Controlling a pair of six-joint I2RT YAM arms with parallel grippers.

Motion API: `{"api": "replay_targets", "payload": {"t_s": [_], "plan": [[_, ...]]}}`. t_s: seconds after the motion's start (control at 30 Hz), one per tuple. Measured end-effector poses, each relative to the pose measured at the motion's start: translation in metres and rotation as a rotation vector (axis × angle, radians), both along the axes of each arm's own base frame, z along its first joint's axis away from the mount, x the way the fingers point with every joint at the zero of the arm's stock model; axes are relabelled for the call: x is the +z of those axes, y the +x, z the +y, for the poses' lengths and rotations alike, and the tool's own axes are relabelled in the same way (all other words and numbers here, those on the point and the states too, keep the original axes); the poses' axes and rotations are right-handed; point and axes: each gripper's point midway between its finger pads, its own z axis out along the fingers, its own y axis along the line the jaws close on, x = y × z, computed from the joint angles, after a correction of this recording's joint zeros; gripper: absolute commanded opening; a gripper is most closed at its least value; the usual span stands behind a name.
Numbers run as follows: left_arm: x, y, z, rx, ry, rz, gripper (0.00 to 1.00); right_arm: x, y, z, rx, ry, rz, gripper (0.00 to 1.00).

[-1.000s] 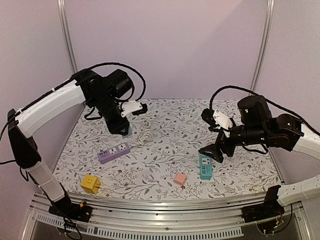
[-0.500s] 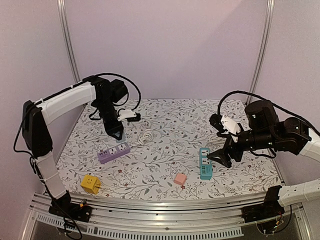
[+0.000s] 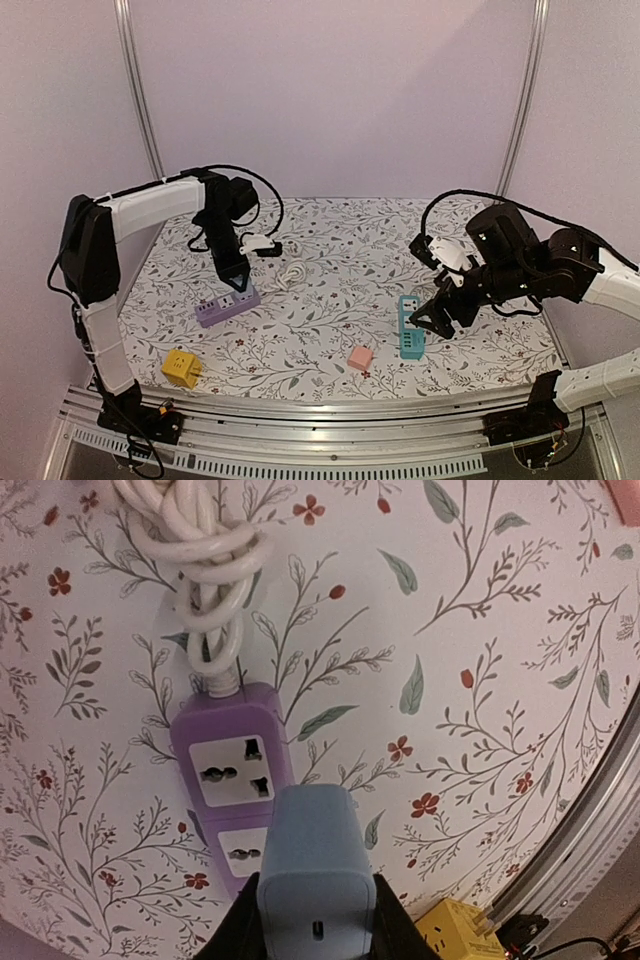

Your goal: Insert the plug

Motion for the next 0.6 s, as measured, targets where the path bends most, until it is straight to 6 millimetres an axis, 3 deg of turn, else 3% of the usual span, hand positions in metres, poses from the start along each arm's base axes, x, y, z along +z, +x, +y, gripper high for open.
{"api": "replay_targets", "payload": {"t_s": [0.6], "plan": [[-0.022,0.014,0.002,0.025,-0.003,0.017,0.0,-0.001,0.003,-0.004,-0.018,-0.017,-0.014,0.99]]}}
